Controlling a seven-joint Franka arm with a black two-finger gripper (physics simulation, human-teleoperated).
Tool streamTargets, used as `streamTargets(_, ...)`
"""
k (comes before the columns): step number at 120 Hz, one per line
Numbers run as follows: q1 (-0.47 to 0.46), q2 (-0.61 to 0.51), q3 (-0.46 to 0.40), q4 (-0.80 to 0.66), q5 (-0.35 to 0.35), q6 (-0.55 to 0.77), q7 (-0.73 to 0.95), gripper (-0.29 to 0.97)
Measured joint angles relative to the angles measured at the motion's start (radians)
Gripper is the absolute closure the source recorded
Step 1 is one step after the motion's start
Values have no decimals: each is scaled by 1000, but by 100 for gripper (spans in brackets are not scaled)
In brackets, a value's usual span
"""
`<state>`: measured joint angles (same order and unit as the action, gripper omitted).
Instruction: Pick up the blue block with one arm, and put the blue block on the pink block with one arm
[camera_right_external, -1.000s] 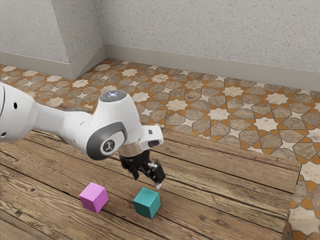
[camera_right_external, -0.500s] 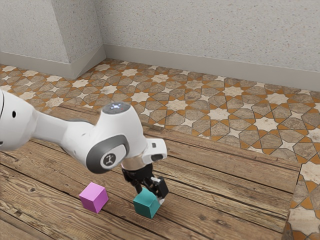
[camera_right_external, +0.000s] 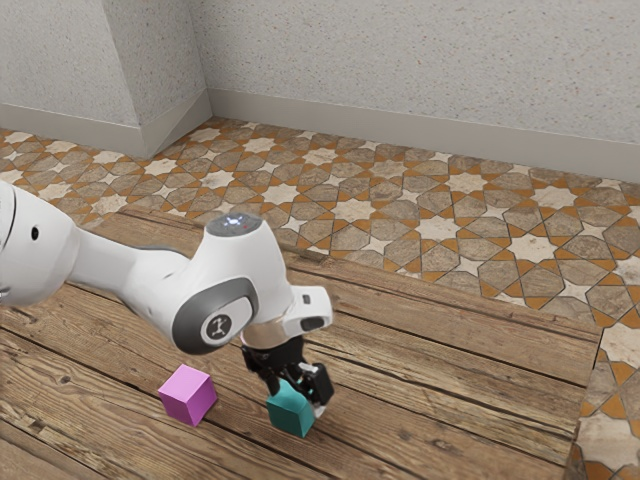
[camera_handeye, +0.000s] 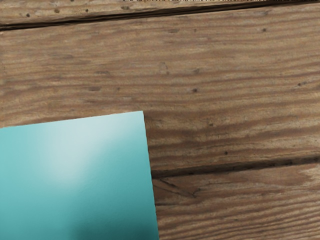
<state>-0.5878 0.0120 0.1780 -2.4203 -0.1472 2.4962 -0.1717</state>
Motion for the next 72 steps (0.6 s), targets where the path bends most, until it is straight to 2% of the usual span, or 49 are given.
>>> streamTargets(38,64,38,-1,1,0,26,-3,2)
streamTargets(72,52,54,-2,1,0,40,-11,2)
